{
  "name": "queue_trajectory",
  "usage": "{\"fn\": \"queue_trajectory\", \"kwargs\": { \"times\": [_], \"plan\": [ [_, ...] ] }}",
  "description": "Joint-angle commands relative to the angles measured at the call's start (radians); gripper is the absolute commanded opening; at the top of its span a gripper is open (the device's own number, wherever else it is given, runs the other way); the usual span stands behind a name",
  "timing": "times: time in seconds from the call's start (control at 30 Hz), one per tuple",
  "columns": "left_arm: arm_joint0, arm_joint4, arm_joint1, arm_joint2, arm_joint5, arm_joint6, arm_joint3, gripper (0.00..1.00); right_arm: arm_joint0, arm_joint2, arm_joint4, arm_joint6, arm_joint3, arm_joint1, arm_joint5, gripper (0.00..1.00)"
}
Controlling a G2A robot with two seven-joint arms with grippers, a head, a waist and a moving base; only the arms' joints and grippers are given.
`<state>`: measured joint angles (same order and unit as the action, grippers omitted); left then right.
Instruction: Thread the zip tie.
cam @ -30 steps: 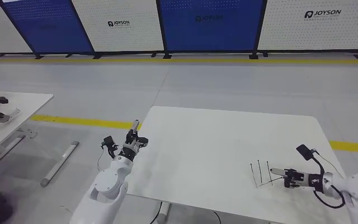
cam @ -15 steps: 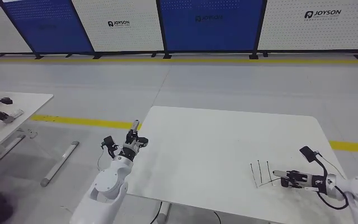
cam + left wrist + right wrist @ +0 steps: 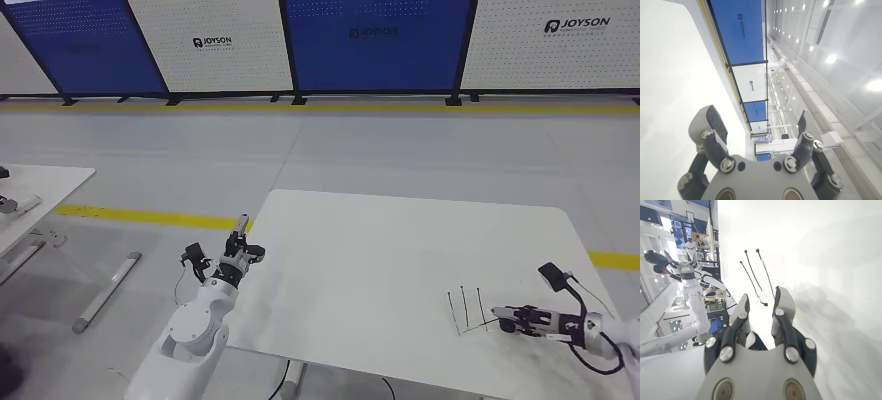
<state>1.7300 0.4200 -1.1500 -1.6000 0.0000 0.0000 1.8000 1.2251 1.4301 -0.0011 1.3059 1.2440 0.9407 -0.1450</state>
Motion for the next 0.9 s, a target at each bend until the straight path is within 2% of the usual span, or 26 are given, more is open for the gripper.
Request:
{"fn": "queue_trajectory", "kwargs": {
  "times": [0.0,0.2,0.37,0.5,0.67,0.87],
  "plan": [
    [0.000,0.000,0.000,0.000,0.000,0.000,0.000,1.00,0.003,0.000,0.001,-0.002,0.001,-0.002,0.000,0.25],
    [0.000,0.000,0.000,0.000,0.000,0.000,0.000,1.00,0.011,0.004,0.014,-0.008,0.004,-0.008,-0.003,0.23],
    [0.000,0.000,0.000,0.000,0.000,0.000,0.000,1.00,0.012,0.003,0.027,-0.006,0.002,-0.011,-0.012,0.29],
    [0.000,0.000,0.000,0.000,0.000,0.000,0.000,1.00,0.009,0.001,0.032,-0.008,-0.002,-0.014,-0.011,0.24],
    [0.000,0.000,0.000,0.000,0.000,0.000,0.000,1.00,-0.002,-0.012,0.034,-0.013,-0.015,-0.015,-0.006,0.00],
    [0.000,0.000,0.000,0.000,0.000,0.000,0.000,1.00,-0.005,-0.014,0.043,-0.012,-0.020,-0.019,-0.014,0.00]
  ]
}}
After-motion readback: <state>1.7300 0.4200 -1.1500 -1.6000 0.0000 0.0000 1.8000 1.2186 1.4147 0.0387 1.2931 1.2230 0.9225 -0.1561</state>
